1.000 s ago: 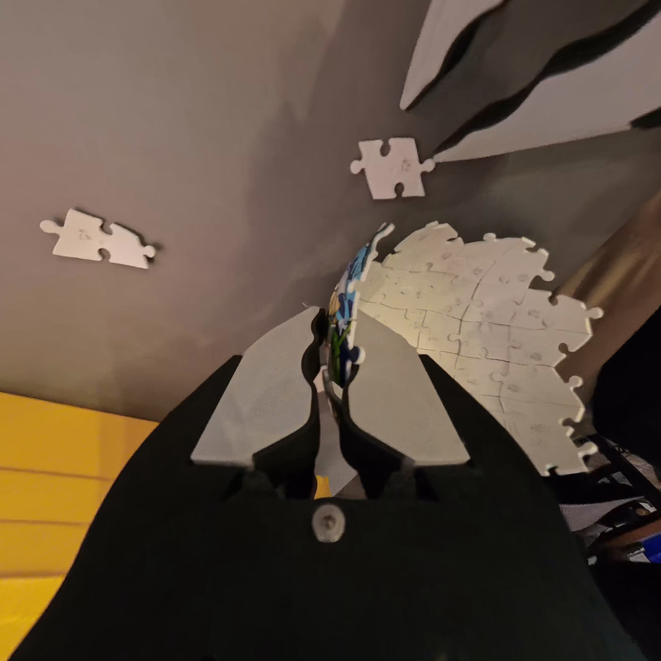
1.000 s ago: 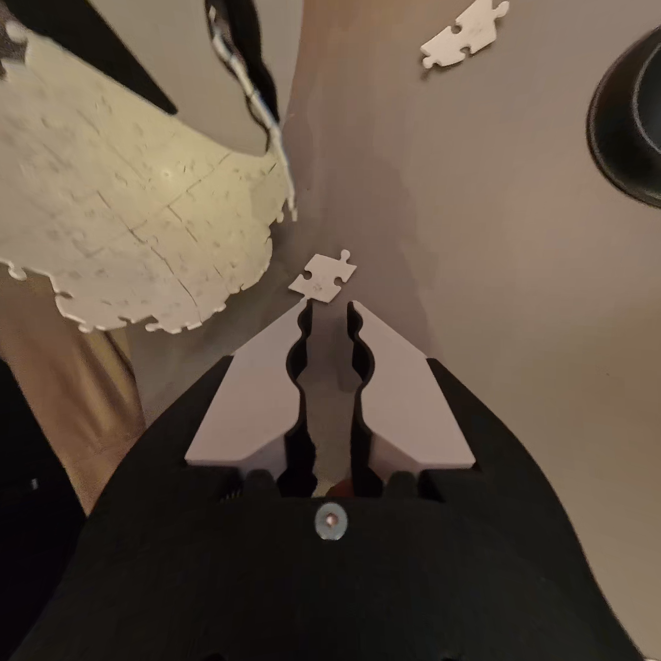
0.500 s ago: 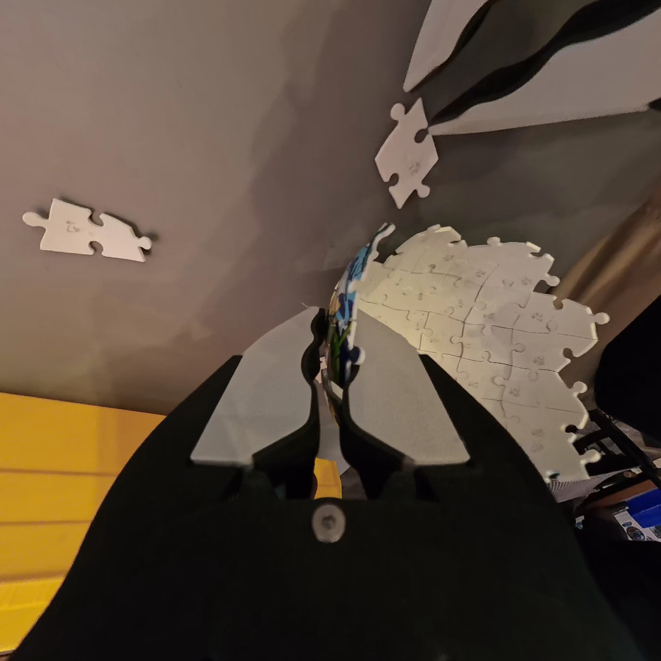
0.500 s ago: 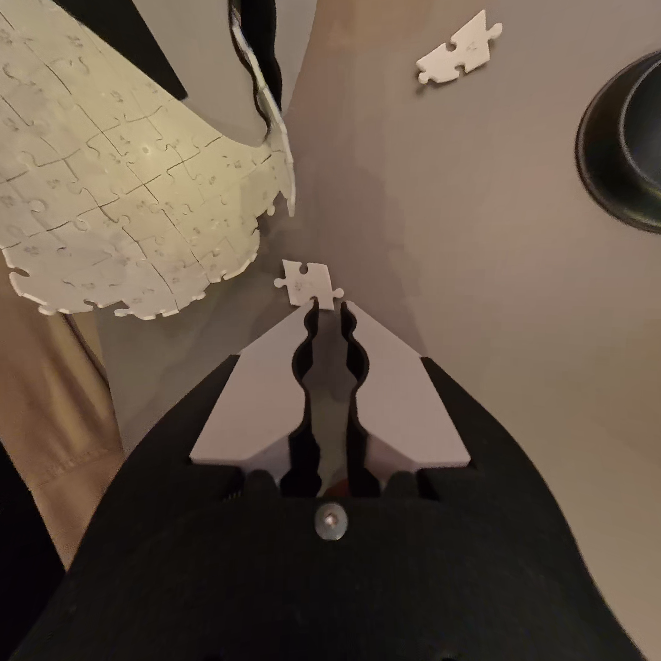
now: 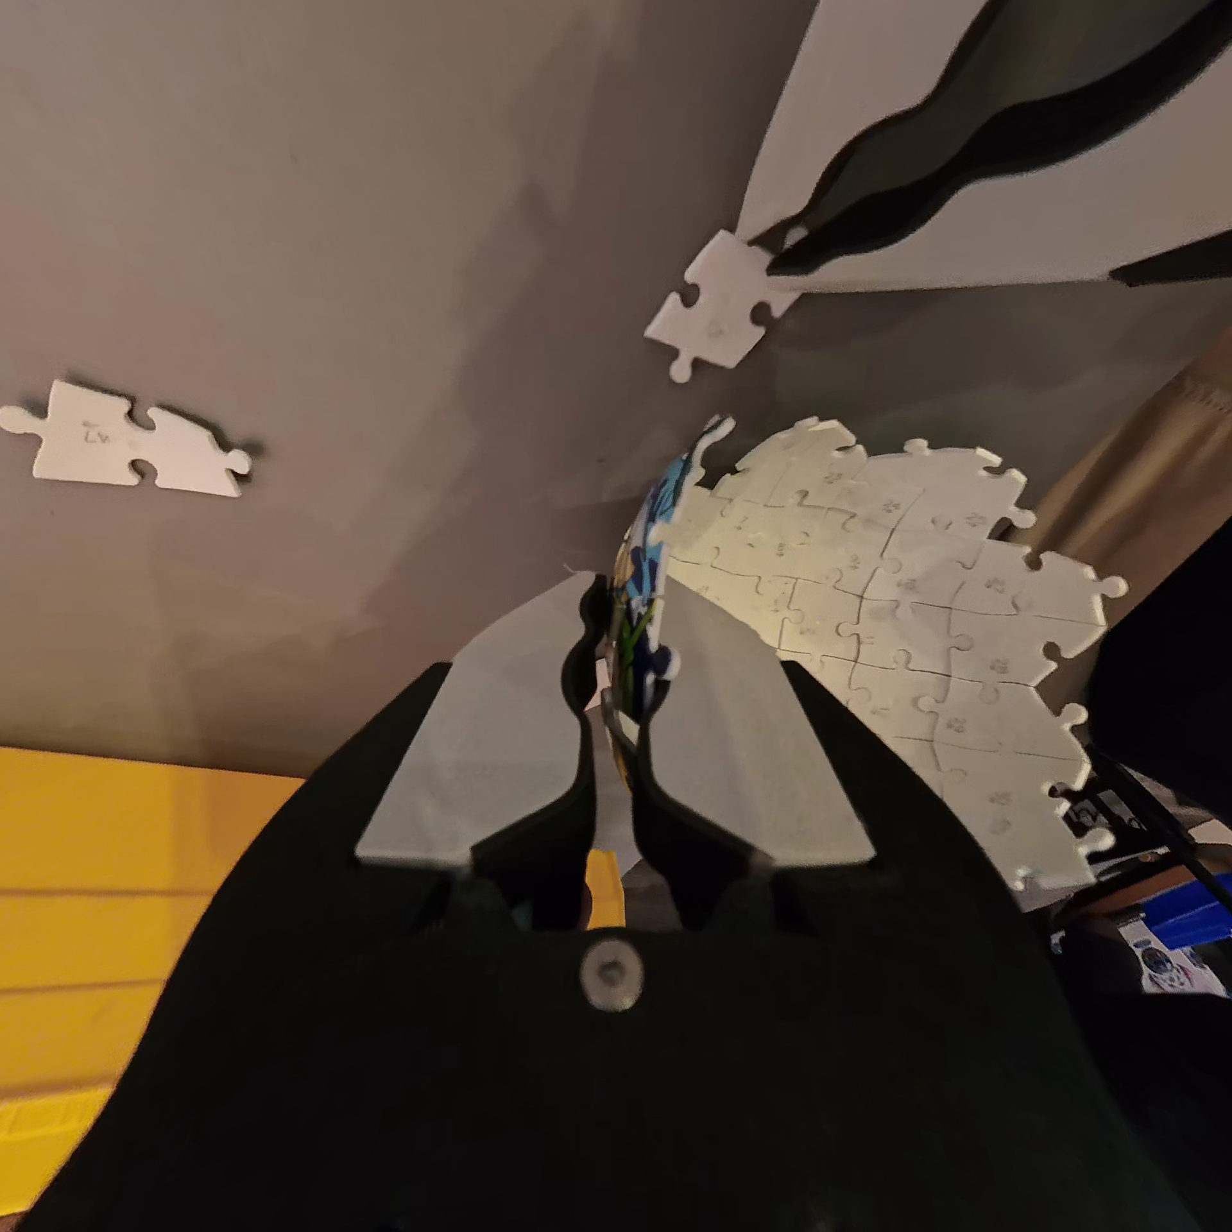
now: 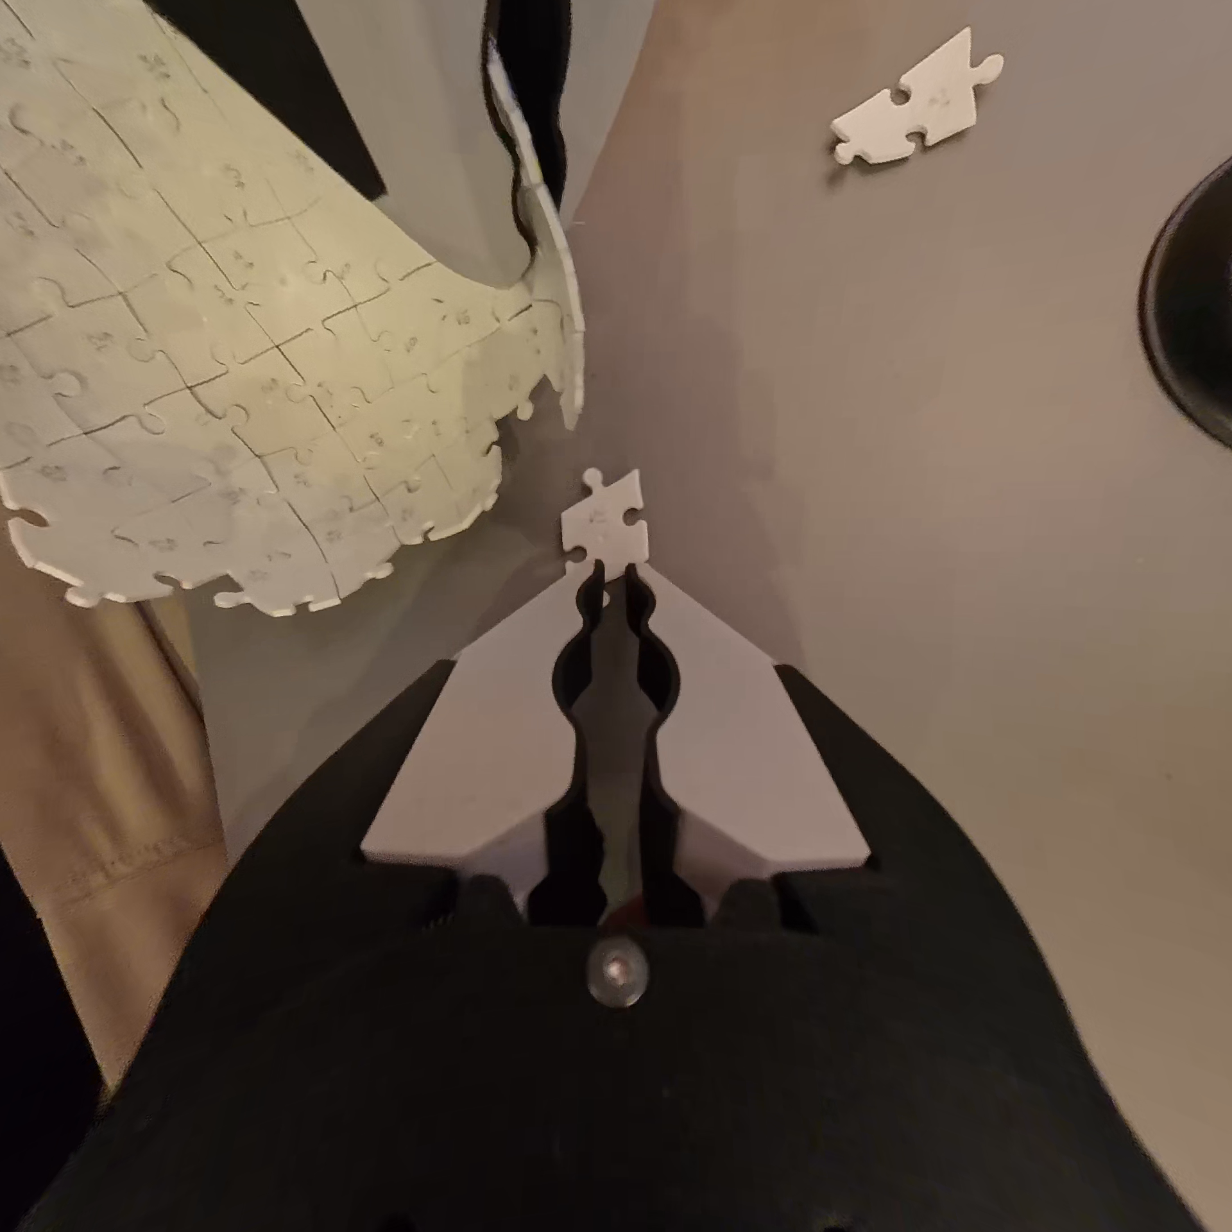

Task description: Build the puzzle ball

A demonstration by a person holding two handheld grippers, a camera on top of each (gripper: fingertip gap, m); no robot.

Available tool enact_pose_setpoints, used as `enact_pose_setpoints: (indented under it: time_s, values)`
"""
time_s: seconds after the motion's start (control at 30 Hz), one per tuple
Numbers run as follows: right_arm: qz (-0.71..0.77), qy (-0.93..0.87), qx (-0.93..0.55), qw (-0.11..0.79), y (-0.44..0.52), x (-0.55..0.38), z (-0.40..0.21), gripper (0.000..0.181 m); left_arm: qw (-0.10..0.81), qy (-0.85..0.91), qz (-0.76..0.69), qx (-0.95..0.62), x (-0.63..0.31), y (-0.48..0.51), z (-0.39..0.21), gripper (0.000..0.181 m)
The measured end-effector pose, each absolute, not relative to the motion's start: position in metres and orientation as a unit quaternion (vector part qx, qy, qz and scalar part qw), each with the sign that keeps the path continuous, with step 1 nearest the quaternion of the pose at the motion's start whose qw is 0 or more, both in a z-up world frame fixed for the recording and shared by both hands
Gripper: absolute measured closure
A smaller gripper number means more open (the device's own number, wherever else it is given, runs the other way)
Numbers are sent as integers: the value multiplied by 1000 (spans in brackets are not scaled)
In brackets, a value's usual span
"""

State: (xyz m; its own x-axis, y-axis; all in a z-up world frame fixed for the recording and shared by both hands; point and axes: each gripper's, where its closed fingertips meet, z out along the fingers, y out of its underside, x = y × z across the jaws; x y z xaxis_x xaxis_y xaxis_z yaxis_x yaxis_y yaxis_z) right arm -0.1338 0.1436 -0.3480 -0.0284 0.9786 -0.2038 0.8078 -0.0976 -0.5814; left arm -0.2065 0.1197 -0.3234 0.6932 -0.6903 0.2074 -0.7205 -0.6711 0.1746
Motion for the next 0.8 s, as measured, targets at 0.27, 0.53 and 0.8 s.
enact_pose_setpoints:
  time_s: [0.27, 0.53, 0.8]
  values:
    - [313, -640, -688, 135, 139, -133, -346, 177, 142, -379, 75, 911, -201, 119, -324, 176]
    - [322, -642, -686, 114, 130, -131, -349, 178, 154, -365, 86, 914, -200, 115, -326, 176]
    - [346, -626, -688, 122, 137, -131, -336, 177, 166, -358, 99, 914, -193, 114, -327, 176]
